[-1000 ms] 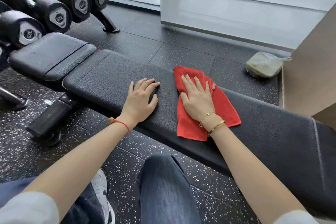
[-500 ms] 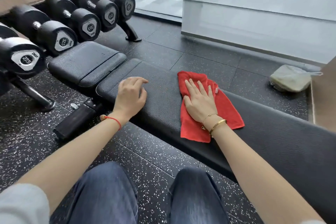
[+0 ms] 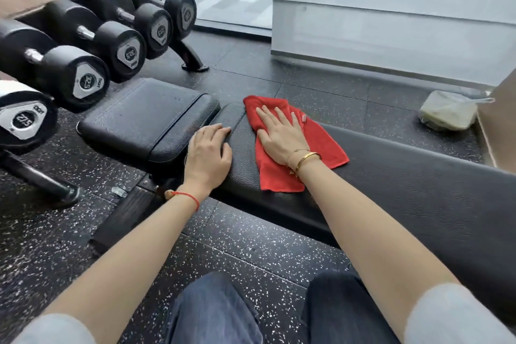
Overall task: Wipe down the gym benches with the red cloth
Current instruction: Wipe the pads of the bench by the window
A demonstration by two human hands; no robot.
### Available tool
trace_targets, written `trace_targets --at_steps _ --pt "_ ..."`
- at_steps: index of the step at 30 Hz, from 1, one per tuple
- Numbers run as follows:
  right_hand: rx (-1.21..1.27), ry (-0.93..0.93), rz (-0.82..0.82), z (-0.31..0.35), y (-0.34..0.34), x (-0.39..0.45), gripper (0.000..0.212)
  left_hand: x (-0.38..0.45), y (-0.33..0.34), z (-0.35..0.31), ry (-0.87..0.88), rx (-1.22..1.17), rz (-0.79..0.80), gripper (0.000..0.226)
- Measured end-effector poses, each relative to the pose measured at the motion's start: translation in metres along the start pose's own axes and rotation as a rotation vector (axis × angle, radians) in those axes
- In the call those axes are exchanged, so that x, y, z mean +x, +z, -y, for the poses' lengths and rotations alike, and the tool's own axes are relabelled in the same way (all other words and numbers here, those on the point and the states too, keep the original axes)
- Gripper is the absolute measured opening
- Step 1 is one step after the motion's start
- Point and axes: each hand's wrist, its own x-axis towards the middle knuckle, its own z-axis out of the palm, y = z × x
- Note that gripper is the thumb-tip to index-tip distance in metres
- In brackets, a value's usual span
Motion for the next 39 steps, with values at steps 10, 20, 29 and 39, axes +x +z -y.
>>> trace_targets --at_steps 10,20,29,39 --pt "-0.007 0.056 -0.010 0.017 0.005 0.005 0.057 0.000 -0.002 0.006 0.002 -0.071 -0.008 0.040" --pt "-0.008 -0.017 -0.057 -0.007 0.003 -0.070 0.056 -0.001 -0.001 0.008 0.024 -0.058 0.003 0.044" --pt "-0.008 0.223 -0.081 0.020 0.007 -0.014 0.059 -0.001 -0.001 0.006 -0.019 -0.075 0.003 0.041" --pt "-0.034 -0.024 -0.095 -0.007 0.006 -0.079 0.058 -0.001 0.003 0.009 -0.027 -0.085 -0.018 0.040"
